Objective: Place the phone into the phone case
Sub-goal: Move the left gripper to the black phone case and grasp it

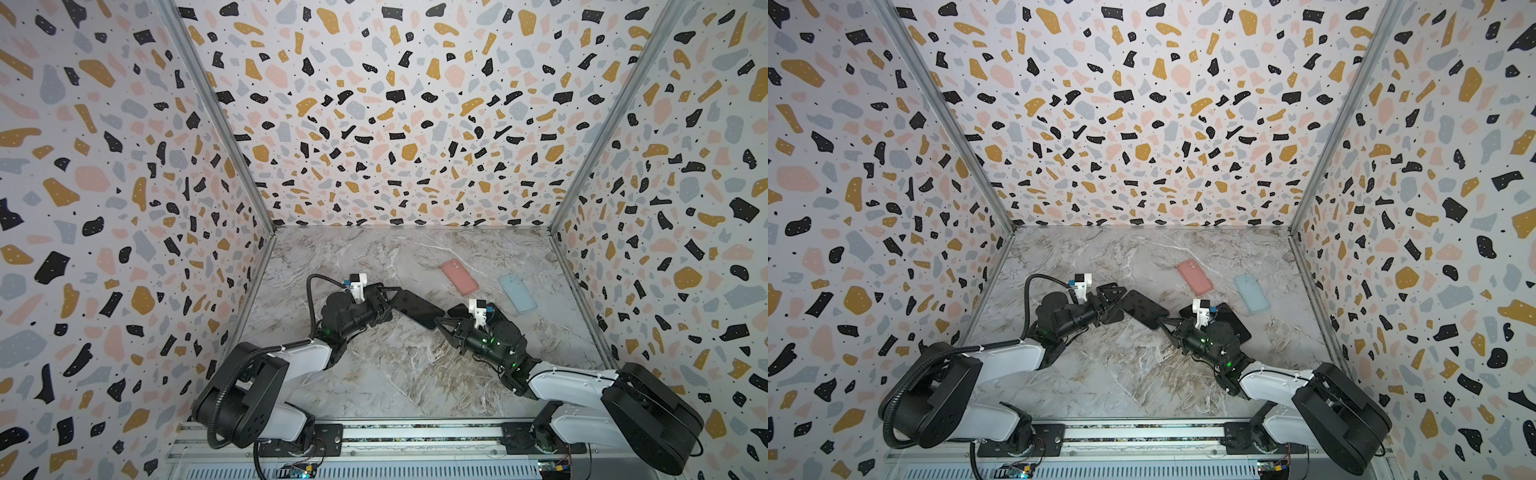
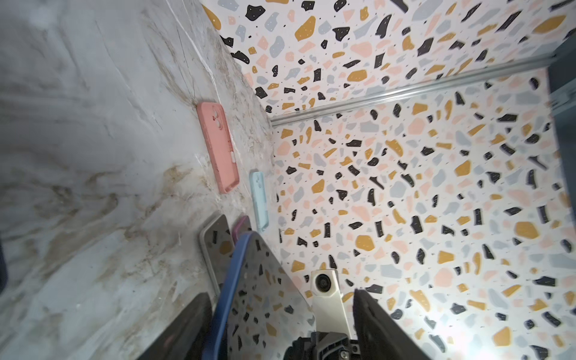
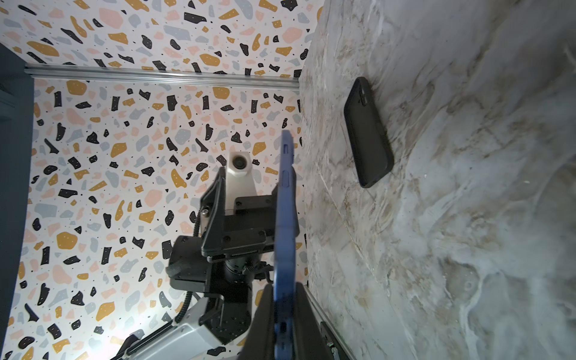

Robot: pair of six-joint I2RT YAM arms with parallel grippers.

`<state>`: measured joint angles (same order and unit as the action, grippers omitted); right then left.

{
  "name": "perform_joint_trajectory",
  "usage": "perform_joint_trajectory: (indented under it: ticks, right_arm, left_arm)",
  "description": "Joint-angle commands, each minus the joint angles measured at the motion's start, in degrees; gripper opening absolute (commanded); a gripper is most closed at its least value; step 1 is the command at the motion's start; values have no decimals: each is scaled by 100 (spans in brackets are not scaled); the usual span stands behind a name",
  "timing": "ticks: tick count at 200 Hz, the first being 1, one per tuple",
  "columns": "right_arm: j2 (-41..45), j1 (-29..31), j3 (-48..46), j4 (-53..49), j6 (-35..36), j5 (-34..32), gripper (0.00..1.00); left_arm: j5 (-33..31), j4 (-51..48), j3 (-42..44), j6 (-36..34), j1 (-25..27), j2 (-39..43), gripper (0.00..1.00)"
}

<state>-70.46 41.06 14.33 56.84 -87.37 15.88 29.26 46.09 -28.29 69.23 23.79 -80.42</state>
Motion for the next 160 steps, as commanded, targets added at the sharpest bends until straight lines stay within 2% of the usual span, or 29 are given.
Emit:
perform_joint_trajectory:
  ticks: [1,30,61,86,124,160]
  right_arm:
    - [266,-49,118,-217,280,76,0]
    - [227,-54,565,-961,837,308,0]
    - [246,-65,668,-1262,1211,399,0]
    - [316,-117,623,-1396,1416,438,0]
    - [269,-142,1157,-2307,2095,740,0]
    - [373,-151,1169,-2338,2219,762,0]
  left_arm:
    - [-232,-2441,-750,-2116,-236,110,77]
    - [-826,-4263,-1874,-3532,-515,-436,78]
    - [-968,-5143,-3035,-4217,-778,-1306,78]
    - [-979,-5936,-4314,-4751,-884,-2219,78]
    - [-1185,-6471,-5453,-5056,-943,-3164,79]
    - [-1195,-6528,-5740,-5115,-947,-3666,78]
